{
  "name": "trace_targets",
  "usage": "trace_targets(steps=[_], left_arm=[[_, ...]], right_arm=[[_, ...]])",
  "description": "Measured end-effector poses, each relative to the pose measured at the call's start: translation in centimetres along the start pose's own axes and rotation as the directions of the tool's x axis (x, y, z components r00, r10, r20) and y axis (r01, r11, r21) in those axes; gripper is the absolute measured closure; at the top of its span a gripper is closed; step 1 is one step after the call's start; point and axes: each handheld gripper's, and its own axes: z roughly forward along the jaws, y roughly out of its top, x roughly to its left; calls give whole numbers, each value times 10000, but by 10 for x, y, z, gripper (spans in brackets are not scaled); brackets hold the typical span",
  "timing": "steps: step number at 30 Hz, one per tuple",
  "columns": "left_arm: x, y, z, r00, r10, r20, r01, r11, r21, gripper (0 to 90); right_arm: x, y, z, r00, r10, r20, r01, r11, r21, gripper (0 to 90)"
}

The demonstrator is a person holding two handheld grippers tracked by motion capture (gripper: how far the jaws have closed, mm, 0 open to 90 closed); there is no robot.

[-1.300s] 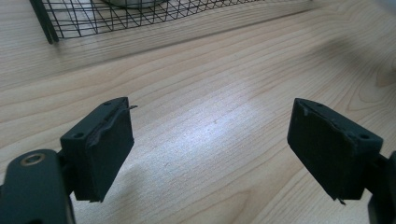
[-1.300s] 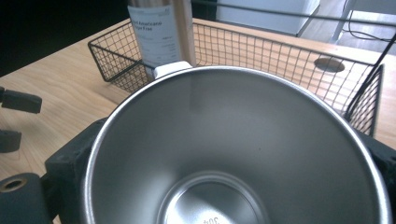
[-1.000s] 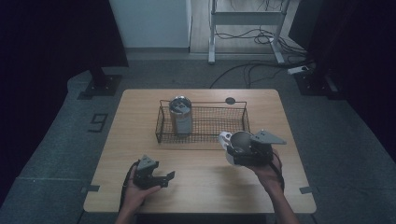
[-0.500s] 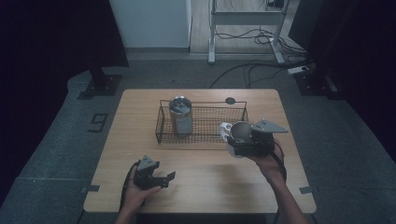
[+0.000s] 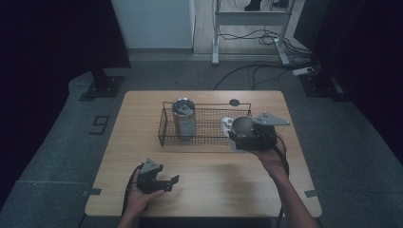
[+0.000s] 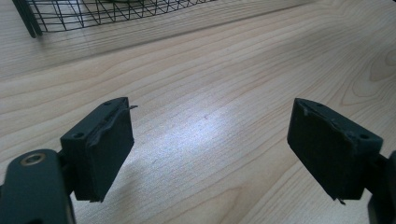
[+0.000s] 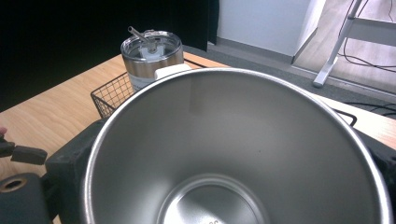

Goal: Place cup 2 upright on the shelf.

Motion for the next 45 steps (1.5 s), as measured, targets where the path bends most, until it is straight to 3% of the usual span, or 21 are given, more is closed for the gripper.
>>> trace_targets(steps=[11, 25, 45], left_arm=[[0, 0, -1, 10000, 9, 9, -9, 10000, -31, 148], [-2, -1, -1, 10000, 4, 68, -4, 10000, -30, 148], [-1, -1, -2, 9999, -49, 92, 50, 9999, -96, 148]], right_arm=[[-4, 12, 11, 9998, -152, 120, 152, 9999, 59, 58], [-19, 29, 28, 9997, 3, 230, -7, 9998, 178, 58], [-37, 34, 60, 9987, 204, 460, -223, 9989, 416, 58]])
